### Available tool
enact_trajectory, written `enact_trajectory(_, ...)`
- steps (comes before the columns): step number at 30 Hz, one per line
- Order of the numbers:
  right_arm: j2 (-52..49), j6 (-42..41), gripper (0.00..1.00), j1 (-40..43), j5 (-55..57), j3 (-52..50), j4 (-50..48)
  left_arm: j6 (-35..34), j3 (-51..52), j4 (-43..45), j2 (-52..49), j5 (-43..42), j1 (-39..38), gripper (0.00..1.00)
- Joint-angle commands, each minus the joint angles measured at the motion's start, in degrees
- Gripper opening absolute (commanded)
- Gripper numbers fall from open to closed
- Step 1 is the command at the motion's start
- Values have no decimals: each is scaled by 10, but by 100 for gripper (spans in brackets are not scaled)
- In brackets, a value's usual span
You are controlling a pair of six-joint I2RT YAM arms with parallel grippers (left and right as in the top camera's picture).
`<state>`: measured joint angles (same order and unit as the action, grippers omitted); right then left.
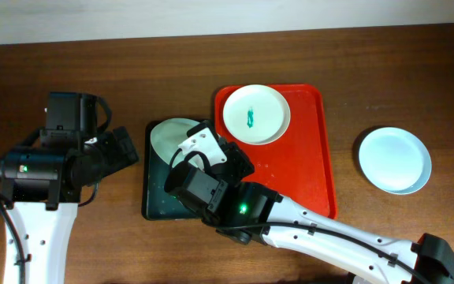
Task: Clean dirty plates on tray and stack at the side
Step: 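Lift the mint green plate with the right gripper and tilt it over the dark tray, then carry the mint green plate right and stack it on the light blue plate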
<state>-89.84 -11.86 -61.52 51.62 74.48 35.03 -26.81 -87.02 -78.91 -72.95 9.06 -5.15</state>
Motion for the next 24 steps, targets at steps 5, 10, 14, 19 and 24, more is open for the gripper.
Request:
enact_trajectory(5,13,-6,4,-3,16,12,-4,1,-1,-1,4,4,3,99)
enact_trajectory(10,13,-6,4,-3,18,12,-3,1,-1,-1,4,4,3,100)
enact_trajectory(14,13,-47,4,23,41,12,5,1,-1,-1,4,4,3,99)
enact_trajectory(19,13,-259,4,151,-239,12,106,1,-1,-1,4,4,3,99)
enact_trajectory(24,23,-232,4,329,-576,12,115,1,-1,-1,4,4,3,99)
